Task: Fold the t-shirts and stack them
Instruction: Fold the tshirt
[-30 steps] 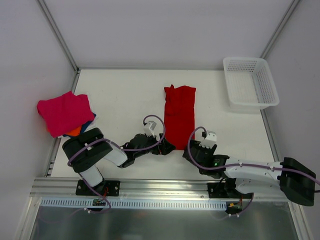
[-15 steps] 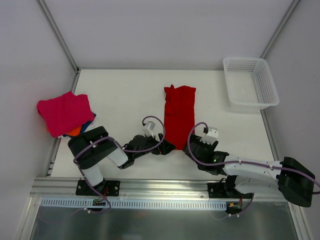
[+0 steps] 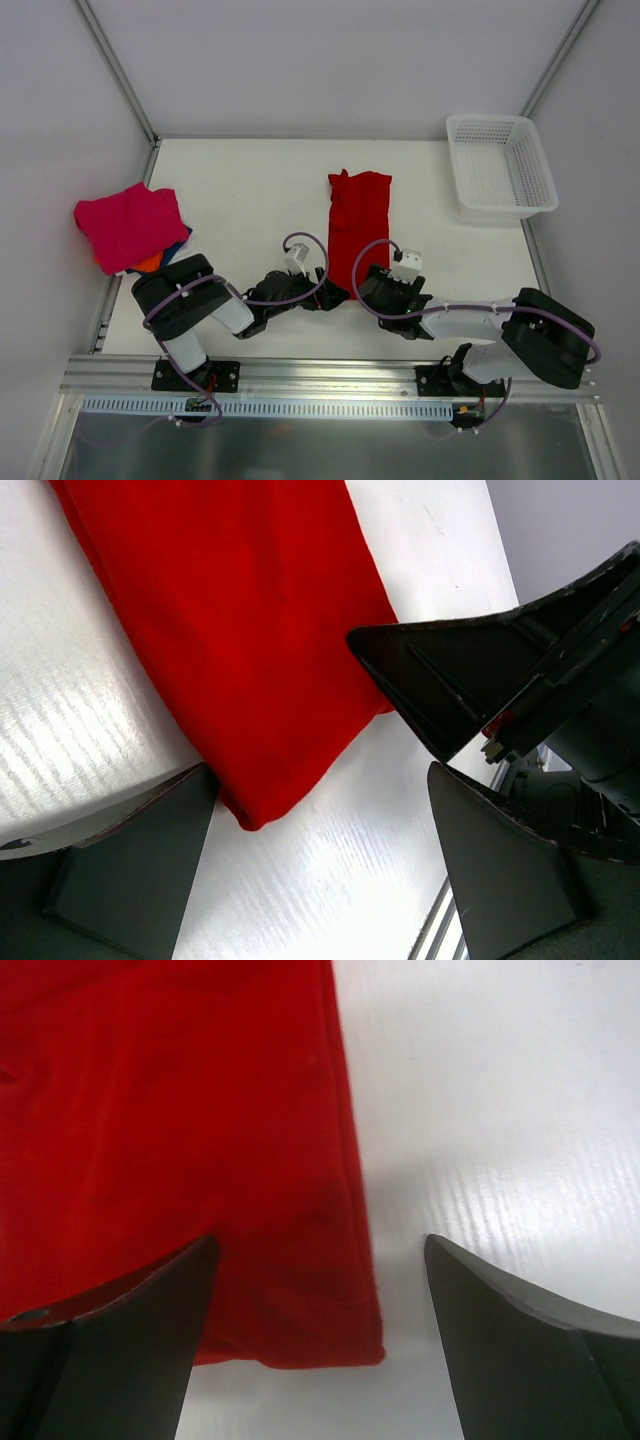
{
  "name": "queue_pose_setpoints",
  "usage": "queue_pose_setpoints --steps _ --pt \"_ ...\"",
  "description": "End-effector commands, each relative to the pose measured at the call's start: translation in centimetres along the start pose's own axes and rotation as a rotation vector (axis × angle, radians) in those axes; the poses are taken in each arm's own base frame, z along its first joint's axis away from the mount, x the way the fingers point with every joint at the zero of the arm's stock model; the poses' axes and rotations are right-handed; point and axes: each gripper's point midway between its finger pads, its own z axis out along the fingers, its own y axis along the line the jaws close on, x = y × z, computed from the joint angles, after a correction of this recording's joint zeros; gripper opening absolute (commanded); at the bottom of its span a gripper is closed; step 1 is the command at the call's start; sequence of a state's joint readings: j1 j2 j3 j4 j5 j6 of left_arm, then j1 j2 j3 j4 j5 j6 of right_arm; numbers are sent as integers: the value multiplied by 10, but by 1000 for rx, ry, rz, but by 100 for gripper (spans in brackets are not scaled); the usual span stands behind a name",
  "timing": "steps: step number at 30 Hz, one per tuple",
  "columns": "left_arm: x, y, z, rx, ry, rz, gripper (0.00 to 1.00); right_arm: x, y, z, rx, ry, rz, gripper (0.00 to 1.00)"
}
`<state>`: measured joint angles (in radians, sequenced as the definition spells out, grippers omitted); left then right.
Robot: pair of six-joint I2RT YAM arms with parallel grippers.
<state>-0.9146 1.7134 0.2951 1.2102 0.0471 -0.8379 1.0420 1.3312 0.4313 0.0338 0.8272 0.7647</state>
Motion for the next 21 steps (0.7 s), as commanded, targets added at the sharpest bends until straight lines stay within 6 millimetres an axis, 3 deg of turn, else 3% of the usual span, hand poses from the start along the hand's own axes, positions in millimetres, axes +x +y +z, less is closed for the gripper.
queue_pose_setpoints --steps 1,11,21 --pt "51 69 -32 -257 184 14 90 17 19 -3 -80 81 52 88" --pt "46 66 -31 -257 177 27 91 0 13 -28 -95 43 43 89" --pt "49 69 -29 -280 193 19 90 9 4 -35 -77 62 35 88"
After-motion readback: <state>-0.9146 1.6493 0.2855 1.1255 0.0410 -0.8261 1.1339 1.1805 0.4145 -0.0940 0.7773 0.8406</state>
